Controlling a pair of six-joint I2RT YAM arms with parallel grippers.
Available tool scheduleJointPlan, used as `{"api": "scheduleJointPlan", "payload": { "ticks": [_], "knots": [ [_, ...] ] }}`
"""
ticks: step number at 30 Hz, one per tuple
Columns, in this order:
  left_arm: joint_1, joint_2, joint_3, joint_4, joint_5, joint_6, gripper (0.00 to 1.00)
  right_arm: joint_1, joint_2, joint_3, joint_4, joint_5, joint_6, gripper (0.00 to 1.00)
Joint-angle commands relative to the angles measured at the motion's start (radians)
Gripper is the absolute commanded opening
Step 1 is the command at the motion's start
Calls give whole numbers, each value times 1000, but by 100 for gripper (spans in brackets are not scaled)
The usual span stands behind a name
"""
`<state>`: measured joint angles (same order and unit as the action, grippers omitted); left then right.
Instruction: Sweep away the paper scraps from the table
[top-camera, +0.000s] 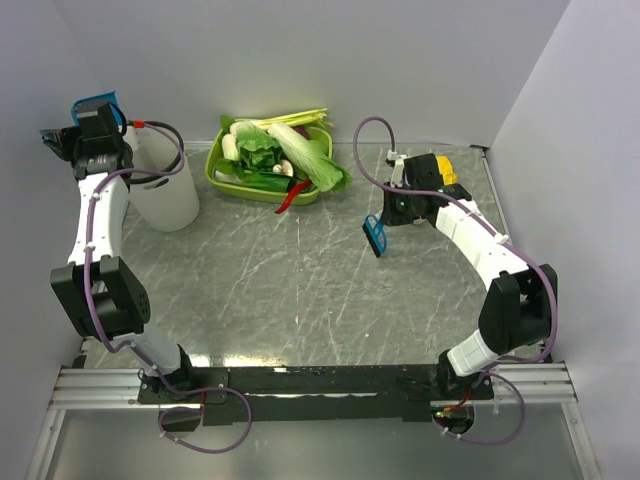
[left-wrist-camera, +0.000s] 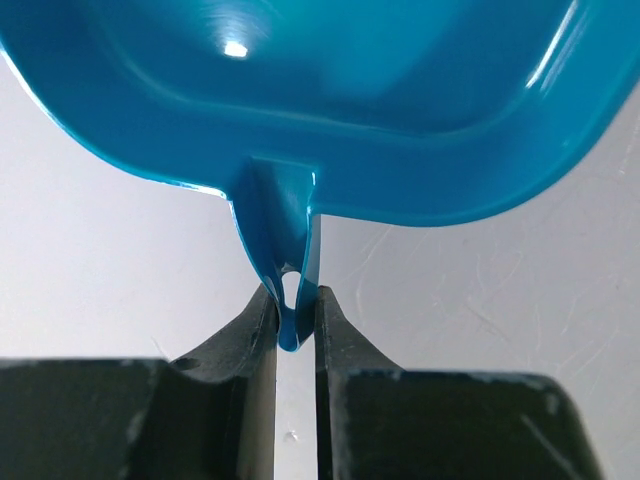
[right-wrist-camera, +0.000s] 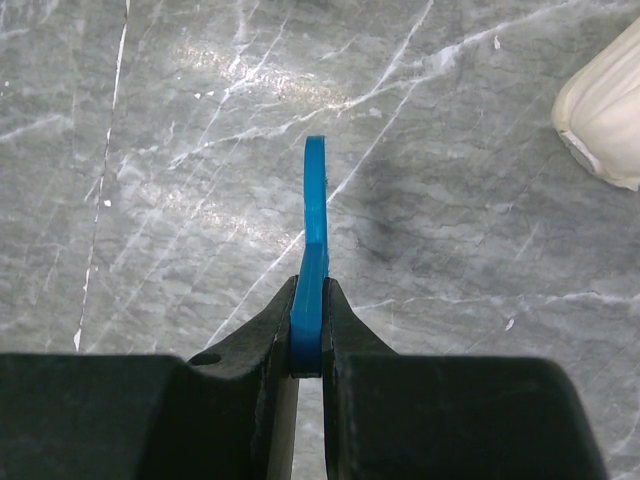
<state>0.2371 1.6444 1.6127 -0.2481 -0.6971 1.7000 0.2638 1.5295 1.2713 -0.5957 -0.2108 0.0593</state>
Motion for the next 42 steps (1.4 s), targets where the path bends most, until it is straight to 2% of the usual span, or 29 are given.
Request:
{"api": "scheduleJointPlan", "payload": {
  "ticks": [1, 5, 8, 9, 15, 17, 22, 25, 32, 36, 42],
  "knots": [
    [4, -40, 21, -14, -33, -34, 1, -1, -20, 45, 22, -12, 8, 0],
    [5, -37, 41, -14, -33, -63, 1, -1, -25, 39, 23, -9, 7, 0],
    [-4, -29, 97, -39, -4, -140, 1, -1, -34, 34, 25, -2, 5, 0],
    [-15, -15, 157, -58, 8, -210, 1, -1, -37, 33, 27, -1, 4, 0],
    [-90, 41, 390, -357, 88, -512, 1, -1, -39, 40, 25, 2, -1, 0],
    [-120, 37, 398, -410, 117, -562, 1, -1, -38, 43, 23, 5, -4, 0],
    [-278, -27, 336, -571, 229, -677, 1, -1, -38, 54, 13, 10, -26, 0],
    [-369, -110, 233, -649, 376, -697, 1, -1, -45, 57, 11, 11, -50, 0],
    [-551, -261, -12, -799, 649, -717, 1, -3, -63, 54, 30, 28, -257, 0],
    [-622, -238, -103, -881, 706, -767, 1, -1, -84, 10, 72, 10, -395, 0],
    [-636, -143, -207, -950, 837, -879, 1, 3, -155, -91, 181, 22, -552, 0]
  ]
}}
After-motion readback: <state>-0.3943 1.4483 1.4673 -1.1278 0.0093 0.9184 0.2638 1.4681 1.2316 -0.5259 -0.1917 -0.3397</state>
